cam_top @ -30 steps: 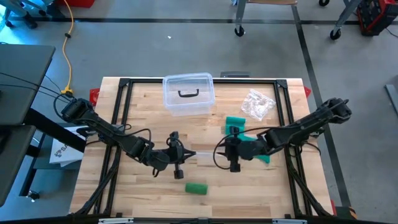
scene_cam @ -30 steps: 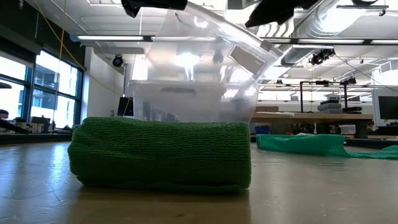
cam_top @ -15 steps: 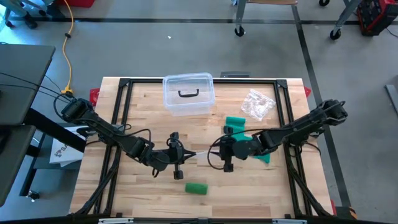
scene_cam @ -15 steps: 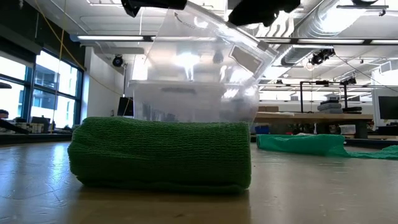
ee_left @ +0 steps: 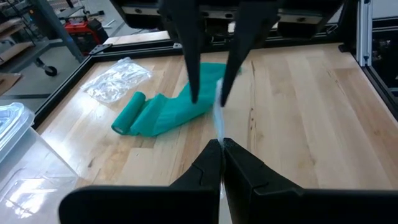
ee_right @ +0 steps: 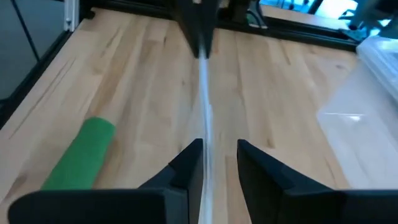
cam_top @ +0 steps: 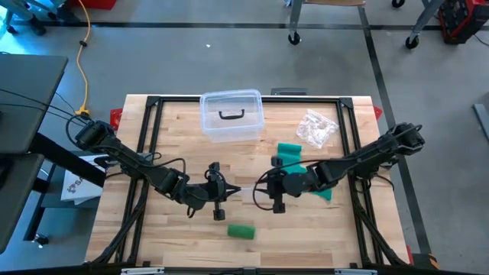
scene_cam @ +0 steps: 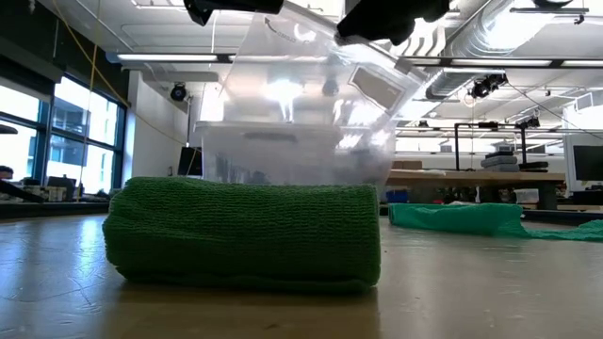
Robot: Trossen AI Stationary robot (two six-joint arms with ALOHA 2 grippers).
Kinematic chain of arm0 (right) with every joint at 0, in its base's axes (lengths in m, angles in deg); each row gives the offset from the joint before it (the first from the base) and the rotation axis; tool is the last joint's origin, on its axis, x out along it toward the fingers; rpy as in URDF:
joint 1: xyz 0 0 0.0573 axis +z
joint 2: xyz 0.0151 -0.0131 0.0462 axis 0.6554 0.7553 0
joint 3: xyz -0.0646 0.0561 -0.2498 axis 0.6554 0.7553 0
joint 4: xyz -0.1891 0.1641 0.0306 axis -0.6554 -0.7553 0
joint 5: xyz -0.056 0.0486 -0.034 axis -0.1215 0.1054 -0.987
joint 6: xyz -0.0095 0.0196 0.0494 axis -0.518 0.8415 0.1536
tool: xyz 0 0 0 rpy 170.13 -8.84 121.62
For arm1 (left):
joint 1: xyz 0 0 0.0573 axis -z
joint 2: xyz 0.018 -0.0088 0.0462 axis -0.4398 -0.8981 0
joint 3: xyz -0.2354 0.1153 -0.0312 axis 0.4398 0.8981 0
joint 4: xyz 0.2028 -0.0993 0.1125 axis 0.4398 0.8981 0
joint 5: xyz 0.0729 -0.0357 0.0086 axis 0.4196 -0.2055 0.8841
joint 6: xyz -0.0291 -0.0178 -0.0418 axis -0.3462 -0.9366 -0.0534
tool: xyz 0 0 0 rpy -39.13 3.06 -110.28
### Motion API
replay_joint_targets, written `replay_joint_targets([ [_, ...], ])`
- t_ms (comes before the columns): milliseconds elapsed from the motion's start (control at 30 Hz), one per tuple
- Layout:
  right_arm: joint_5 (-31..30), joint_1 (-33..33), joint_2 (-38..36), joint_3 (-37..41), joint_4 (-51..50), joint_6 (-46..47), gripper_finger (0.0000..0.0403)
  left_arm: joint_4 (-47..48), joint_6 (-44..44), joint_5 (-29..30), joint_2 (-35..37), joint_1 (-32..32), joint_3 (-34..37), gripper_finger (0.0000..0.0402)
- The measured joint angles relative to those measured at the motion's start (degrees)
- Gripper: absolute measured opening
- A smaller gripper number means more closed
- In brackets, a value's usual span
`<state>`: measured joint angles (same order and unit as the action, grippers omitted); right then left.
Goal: Roll bandage
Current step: Open the middle left zip bag
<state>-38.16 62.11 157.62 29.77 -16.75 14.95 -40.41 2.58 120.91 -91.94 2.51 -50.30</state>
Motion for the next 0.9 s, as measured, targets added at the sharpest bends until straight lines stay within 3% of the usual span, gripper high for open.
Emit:
replay_joint_targets([
  [667, 2.81, -1.43, -0.96, 0.00, 0.40, -1.22, 0.0087, 0.00, 0.02, 0.00, 0.00, -0.02, 0.00, 0.0000],
  [900, 6.95, -1.41, -0.14, 0.02, 0.59, -1.28, 0.0087, -0.46, 0.04, -0.02, -0.02, -0.07, 0.00, 0.0000],
])
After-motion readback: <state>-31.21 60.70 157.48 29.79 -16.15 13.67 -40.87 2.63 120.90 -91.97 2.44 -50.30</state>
